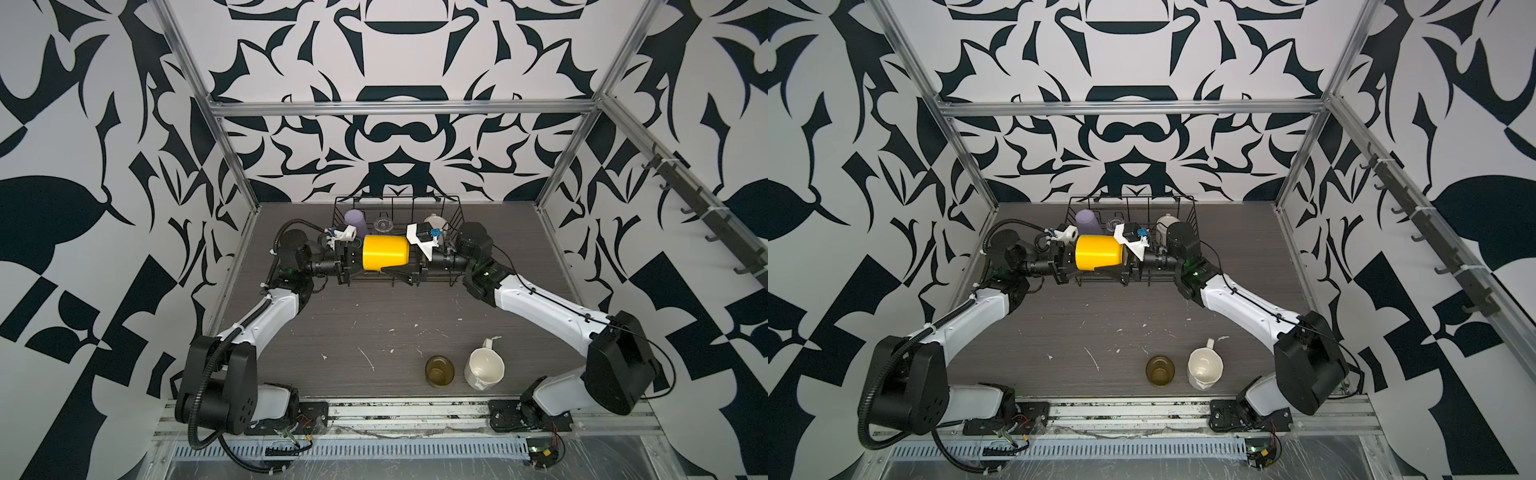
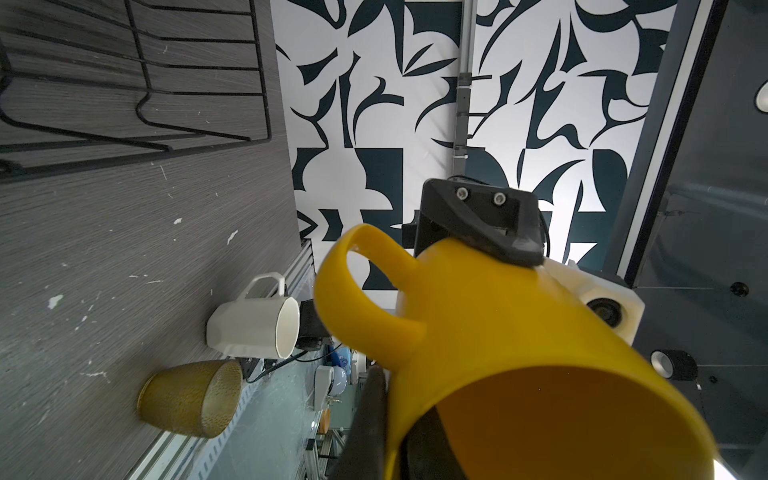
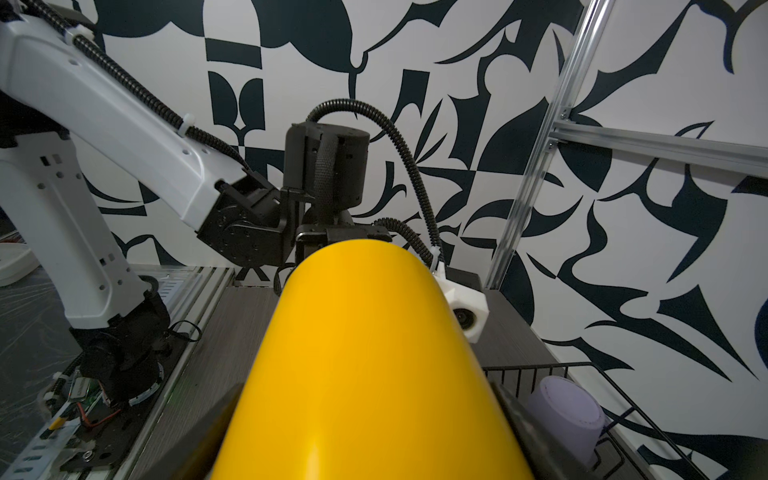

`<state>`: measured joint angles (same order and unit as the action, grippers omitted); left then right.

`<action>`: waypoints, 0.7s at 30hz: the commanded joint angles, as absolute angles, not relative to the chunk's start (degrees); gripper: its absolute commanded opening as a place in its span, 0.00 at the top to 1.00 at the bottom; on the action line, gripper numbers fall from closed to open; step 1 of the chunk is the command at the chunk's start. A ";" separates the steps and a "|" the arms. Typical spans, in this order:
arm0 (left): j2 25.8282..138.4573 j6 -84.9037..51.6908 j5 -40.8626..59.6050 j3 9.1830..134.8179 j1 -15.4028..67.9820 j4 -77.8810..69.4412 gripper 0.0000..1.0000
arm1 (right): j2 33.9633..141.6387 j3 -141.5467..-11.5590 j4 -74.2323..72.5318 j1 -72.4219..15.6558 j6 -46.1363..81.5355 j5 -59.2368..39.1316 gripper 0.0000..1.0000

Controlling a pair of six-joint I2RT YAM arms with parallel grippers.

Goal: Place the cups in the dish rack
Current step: 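Hold the yellow mug with both grippers above the rack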

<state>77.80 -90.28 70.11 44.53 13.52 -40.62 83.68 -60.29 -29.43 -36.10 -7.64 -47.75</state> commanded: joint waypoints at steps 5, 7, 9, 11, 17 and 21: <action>79.89 -101.68 71.21 44.74 14.31 -61.49 1.00 | 83.60 -63.71 -26.30 -36.50 -5.48 -43.98 1.00; 81.19 -105.13 71.14 44.45 14.28 -66.38 1.00 | 83.53 -64.11 -25.56 -36.54 -5.02 -43.52 1.00; 82.98 -110.23 71.07 44.38 14.31 -73.37 1.00 | 83.35 -64.49 -24.81 -36.48 -4.72 -42.80 1.00; 84.82 -115.14 70.97 44.46 14.23 -80.31 1.00 | 82.99 -64.60 -24.48 -36.56 -4.27 -41.81 1.00; 86.07 -116.25 71.44 44.60 14.18 -82.53 0.94 | 82.09 -65.49 -22.58 -36.43 -3.53 -39.56 1.00; 85.43 -116.17 71.71 44.84 13.93 -82.52 0.75 | 81.23 -65.67 -22.21 -36.41 -3.21 -38.15 1.00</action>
<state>87.42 -114.56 71.75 43.79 13.52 -73.97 82.91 -63.55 -22.92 -36.16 -5.30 -42.37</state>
